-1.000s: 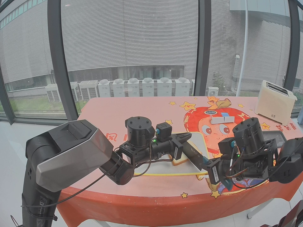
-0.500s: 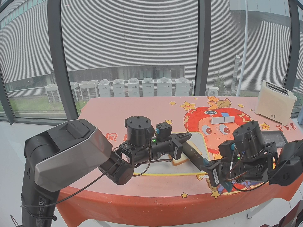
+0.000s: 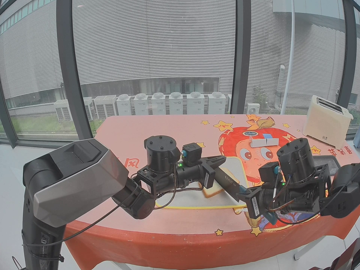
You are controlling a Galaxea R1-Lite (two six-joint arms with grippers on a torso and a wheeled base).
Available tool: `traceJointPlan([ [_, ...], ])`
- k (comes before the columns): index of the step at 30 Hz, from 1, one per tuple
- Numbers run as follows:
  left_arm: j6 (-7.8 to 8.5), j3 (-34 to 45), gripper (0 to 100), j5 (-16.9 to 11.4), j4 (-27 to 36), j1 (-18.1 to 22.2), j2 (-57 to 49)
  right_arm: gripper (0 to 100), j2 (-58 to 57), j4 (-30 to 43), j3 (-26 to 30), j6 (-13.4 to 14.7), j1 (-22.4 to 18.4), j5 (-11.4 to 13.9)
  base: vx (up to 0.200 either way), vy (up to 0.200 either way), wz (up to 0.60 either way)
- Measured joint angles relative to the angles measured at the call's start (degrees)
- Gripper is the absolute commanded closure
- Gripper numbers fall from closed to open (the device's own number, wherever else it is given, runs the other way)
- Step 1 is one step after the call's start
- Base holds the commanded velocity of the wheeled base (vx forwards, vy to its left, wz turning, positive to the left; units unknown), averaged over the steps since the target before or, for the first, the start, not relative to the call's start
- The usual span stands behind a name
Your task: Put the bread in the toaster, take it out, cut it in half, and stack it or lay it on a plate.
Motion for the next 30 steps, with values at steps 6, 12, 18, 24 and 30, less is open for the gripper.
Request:
traceJointPlan([
  [6,-0.07,0.5,100,0.0,-0.1,1.1,-3.6,100,-0.1,0.0,0.5,-0.1,-0.1,0.0,0.000,0.000,0.00],
  [12,-0.22,4.2,100,0.0,-0.3,3.4,-8.9,100,-0.3,0.0,0.6,-0.2,-0.6,0.0,0.000,0.000,0.00],
  [18,-0.20,11.6,100,0.5,-0.6,7.8,-16.7,100,-0.6,0.0,0.3,-0.3,-0.9,0.0,0.000,0.000,0.00],
  [24,-0.05,20.6,100,2.0,-0.9,15.5,-26.2,100,-1.0,-0.4,-0.4,-0.4,-0.9,0.0,0.000,0.000,0.00],
  [30,0.09,30.7,100,2.4,-0.9,21.7,-34.7,100,-1.2,-3.4,-1.0,-0.4,-0.9,0.0,0.000,0.000,0.00],
])
